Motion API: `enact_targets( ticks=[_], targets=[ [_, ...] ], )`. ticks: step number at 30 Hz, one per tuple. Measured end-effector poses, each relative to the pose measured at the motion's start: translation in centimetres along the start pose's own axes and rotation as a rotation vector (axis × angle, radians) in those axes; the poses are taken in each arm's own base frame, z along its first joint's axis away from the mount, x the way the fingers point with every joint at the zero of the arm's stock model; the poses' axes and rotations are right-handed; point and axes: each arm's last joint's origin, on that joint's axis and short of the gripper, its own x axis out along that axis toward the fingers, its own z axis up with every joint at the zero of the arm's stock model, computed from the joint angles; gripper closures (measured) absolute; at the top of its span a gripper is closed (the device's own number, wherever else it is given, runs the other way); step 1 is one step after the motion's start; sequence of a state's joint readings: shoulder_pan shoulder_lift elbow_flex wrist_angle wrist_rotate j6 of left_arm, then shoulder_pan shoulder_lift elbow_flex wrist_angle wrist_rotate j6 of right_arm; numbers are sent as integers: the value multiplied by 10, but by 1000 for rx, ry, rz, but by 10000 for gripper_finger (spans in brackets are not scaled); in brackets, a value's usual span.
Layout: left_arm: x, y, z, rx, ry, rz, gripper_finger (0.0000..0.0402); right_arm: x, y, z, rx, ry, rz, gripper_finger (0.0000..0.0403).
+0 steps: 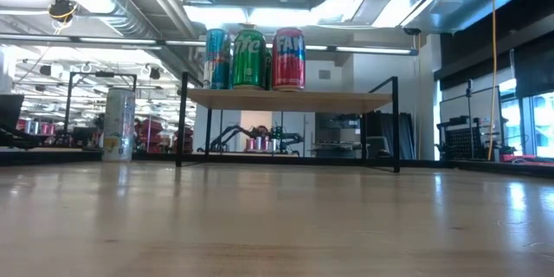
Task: Place canned beverage on shelf
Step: Put the bottom white soda can on the shelf
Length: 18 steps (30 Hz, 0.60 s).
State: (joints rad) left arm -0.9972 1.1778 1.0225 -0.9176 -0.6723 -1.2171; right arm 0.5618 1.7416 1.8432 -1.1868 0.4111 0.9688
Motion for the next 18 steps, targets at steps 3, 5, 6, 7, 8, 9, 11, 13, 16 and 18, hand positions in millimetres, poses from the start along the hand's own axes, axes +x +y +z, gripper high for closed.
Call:
enact_targets(
  ticks=[3,5,6,7,8,9,11,13,16,18],
  targets=[
    [4,-4,8,13,-32,-38,52,-1,7,-28,23,75,-18,116],
    [7,-7,14,4,-59,-59,52,-1,12,-46,34,123,-23,116],
    [8,-8,18,-2,-73,-68,52,0,13,-55,39,139,-28,116],
    [10,-8,21,-10,-88,-74,52,0,15,-63,40,157,-34,116],
    [12,-9,25,-20,-102,-81,52,0,16,-71,39,175,-43,116],
    [14,-10,28,-29,-115,-87,52,-1,17,-79,31,193,-53,116],
    [19,-12,35,-44,-135,-103,52,-5,18,-93,13,241,-64,116],
    [26,-15,42,-61,-159,-125,52,-12,18,-106,-15,281,-79,116],
    [40,-21,54,-97,-186,-168,52,-22,19,-124,-64,330,-94,116],
    [51,-25,59,-120,-187,-196,52,-31,18,-137,-106,362,-110,116]
  ],
)
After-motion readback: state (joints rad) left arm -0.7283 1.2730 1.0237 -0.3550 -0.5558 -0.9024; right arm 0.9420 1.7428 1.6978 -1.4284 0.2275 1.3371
